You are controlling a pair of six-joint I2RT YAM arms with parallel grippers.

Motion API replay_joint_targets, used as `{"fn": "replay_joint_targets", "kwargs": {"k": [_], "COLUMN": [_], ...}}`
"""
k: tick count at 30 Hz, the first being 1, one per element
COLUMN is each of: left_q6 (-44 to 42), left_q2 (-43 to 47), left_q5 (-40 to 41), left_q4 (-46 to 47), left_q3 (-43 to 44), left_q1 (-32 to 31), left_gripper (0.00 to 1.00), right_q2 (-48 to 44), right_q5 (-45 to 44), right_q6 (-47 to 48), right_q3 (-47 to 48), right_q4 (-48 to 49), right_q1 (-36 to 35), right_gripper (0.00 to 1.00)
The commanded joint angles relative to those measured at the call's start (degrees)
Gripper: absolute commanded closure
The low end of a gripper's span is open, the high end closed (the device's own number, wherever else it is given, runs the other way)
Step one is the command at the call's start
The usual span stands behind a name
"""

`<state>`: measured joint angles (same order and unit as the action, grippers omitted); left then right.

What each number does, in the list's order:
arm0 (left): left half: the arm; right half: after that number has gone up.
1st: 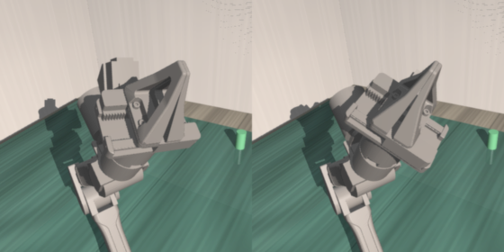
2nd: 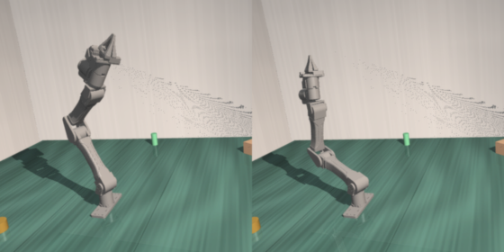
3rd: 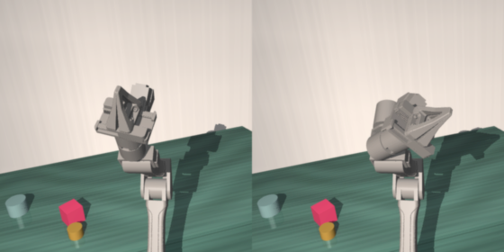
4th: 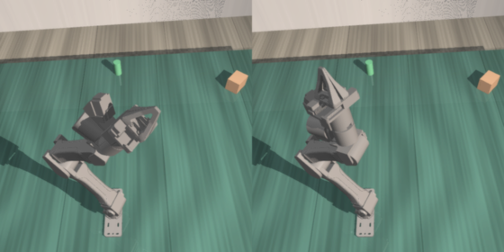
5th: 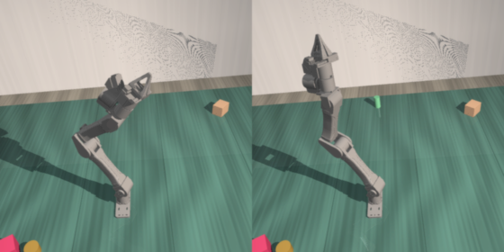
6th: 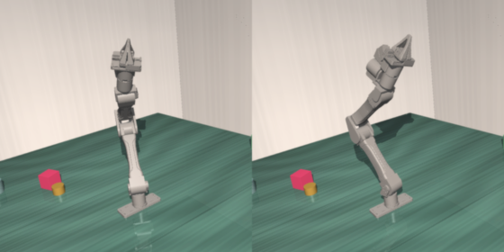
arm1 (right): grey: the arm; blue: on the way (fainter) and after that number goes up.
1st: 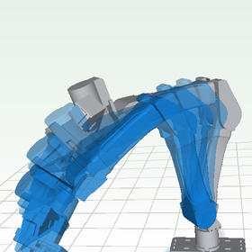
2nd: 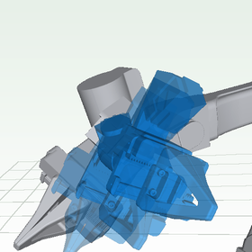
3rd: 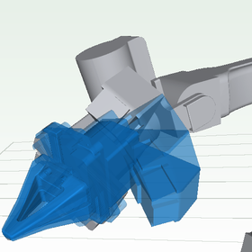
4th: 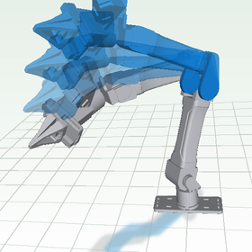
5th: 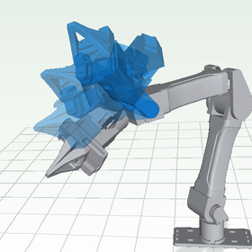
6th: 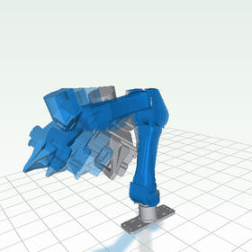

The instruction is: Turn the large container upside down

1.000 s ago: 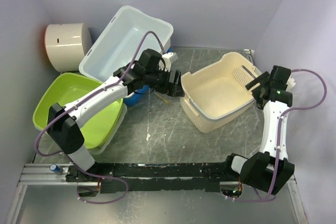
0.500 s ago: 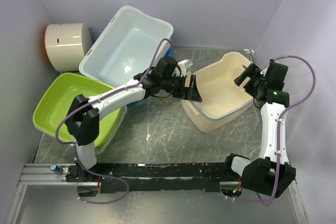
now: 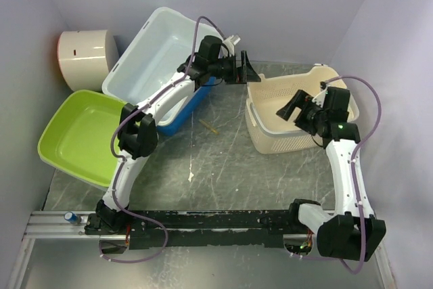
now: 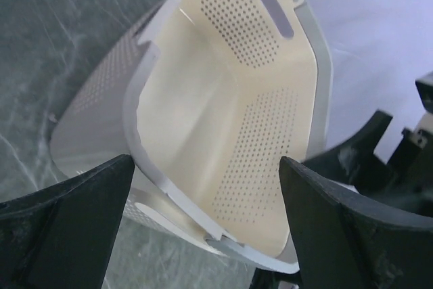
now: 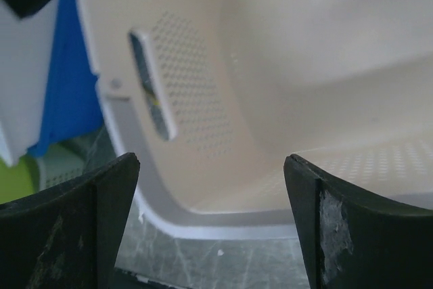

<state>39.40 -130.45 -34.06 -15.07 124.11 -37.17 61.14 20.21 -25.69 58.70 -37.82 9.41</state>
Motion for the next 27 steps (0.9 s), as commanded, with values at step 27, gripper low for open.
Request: {"fn": "replay_joint_targets", "kwargs": {"k": [27], "left_q6": [-16.32], "left_q2": [40.48], "left_q5": [20.08], "left_q4": [-16.05], "left_q3": [-21.02], "left_q1": [-3.00], "left_gripper": [0.00], "right_q2": [11.69], "right_q5": [0.81], "right_q6": [1.19], "right_q3": [6.16], "right_q4": [2.84], "right_q1": [-33.53], "right_gripper": [0.10]}}
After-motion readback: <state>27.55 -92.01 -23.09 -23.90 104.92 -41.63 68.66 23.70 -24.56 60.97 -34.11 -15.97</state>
